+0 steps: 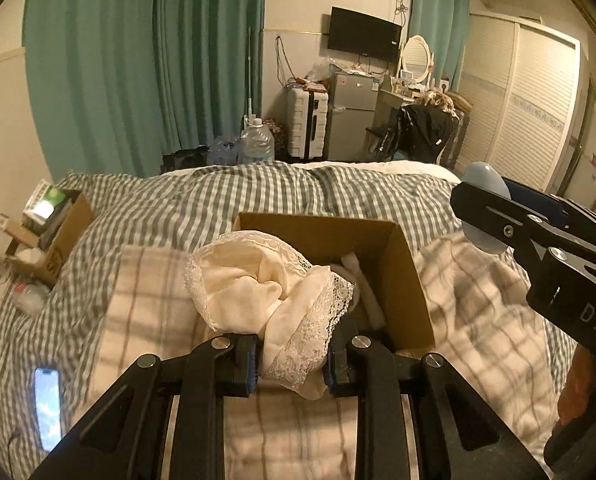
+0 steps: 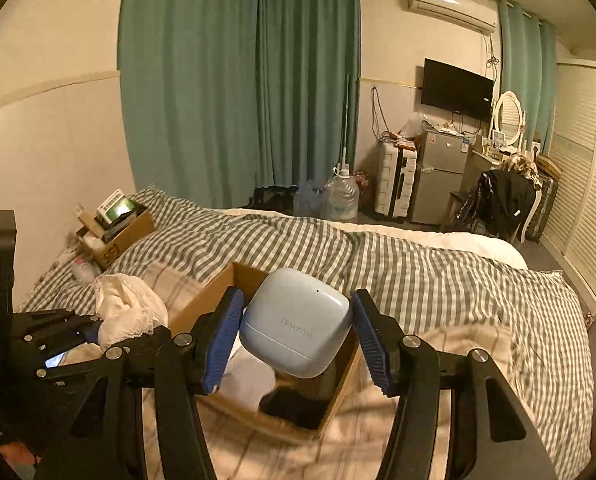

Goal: Organize objects
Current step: 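Lower the earbud case and lace cloth into the box and open both grippers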

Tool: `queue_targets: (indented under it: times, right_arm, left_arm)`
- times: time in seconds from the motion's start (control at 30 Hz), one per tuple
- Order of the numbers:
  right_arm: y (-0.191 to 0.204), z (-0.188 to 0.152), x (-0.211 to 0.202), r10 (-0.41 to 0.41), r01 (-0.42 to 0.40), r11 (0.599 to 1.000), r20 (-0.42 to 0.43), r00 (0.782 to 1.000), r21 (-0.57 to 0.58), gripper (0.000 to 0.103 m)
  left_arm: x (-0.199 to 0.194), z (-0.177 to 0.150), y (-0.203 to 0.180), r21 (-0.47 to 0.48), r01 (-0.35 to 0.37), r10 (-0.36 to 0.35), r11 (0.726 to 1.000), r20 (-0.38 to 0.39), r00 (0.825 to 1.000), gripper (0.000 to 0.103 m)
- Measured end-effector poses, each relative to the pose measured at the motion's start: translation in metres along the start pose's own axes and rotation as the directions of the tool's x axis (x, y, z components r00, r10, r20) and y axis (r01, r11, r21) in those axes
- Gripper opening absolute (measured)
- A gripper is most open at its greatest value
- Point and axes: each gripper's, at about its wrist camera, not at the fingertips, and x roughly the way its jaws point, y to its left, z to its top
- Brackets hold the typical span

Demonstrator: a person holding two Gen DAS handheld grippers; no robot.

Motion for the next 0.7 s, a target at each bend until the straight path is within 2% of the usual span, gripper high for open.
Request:
queue_targets:
  times: [0.17,0.37,0.57,0.63,0.7]
  right_arm:
    - [-0.015,-0.003,0.056,0.016,-0.015,0.999,-0.039,0.999,0.035,0.056]
    - [-0.022,-0.028,0.120,0.038,-0.033,0.998,-0.123,0.992,0.047,0.056]
    - [-0.028,-0.045,0.145,0.064,-0.051,0.995,-0.154,0.986,0.084,0.056]
    - [-0.030,-0.046,0.141,0.052,-0.037,0.993,-0.133,0.990,0.113,0.057]
    - [-0.029,-0.043,0.132,0.049,-0.038,0.993,-0.102,0.994,0.112,0.065]
  left_arm:
    - [0.048,0.006,0.001,0.025,0.011,-0.010,1.000,-0.027,1.000,0.024]
    - [0.104,-0.006,0.008,0.042,0.017,-0.014,0.999,-0.091,0.996,0.024]
    - [0.124,-0.016,0.015,0.019,0.050,-0.048,0.999,-0.114,0.992,0.025]
    - [0.122,-0.017,0.013,0.021,0.051,-0.048,0.998,-0.112,0.993,0.032]
    - [0.116,-0.017,0.008,0.023,0.050,-0.046,0.998,-0.123,0.991,0.050]
